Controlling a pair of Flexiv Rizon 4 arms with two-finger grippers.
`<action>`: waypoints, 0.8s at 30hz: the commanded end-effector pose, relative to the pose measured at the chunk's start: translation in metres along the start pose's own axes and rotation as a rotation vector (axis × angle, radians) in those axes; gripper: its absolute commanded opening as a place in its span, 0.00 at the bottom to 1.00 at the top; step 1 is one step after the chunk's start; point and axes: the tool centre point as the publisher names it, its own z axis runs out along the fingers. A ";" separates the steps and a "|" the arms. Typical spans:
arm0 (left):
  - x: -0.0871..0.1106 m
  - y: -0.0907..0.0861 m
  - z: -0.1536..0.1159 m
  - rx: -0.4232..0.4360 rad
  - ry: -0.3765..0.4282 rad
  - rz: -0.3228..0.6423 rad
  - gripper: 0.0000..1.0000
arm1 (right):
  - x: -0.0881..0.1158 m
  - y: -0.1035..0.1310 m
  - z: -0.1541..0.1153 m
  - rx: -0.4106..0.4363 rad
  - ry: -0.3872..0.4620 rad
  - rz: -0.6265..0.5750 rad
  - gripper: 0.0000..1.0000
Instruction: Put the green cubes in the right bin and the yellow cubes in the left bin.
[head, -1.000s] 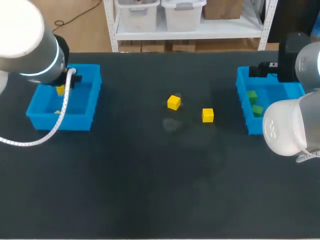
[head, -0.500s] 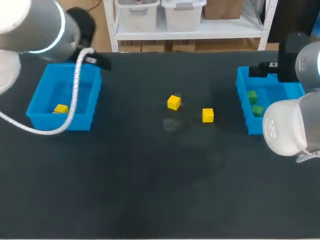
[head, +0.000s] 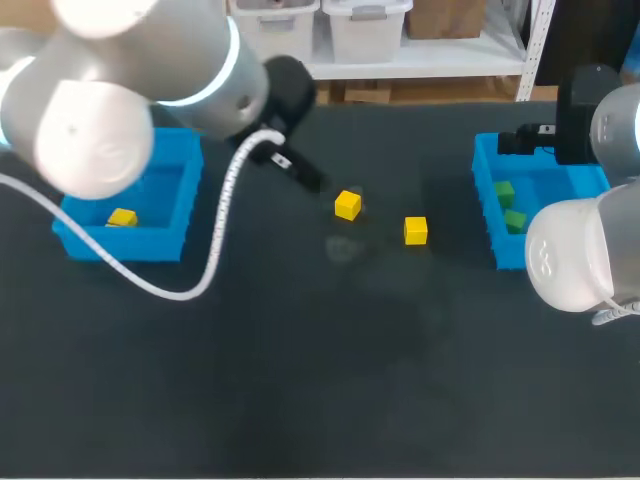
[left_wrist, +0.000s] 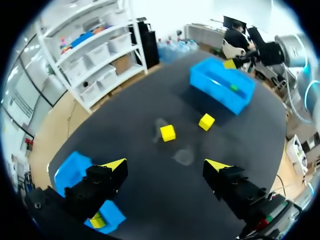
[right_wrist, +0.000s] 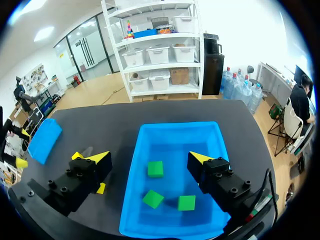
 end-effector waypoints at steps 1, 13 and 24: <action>-0.012 -0.007 0.046 -0.021 0.085 0.025 1.00 | 0.000 0.000 -0.001 0.003 0.001 0.000 1.00; -0.009 -0.007 0.109 -0.077 0.198 -0.025 1.00 | 0.000 0.000 -0.001 0.003 0.001 0.000 1.00; -0.021 -0.003 0.136 -0.096 0.228 -0.060 1.00 | 0.000 0.000 -0.001 0.003 0.001 0.000 1.00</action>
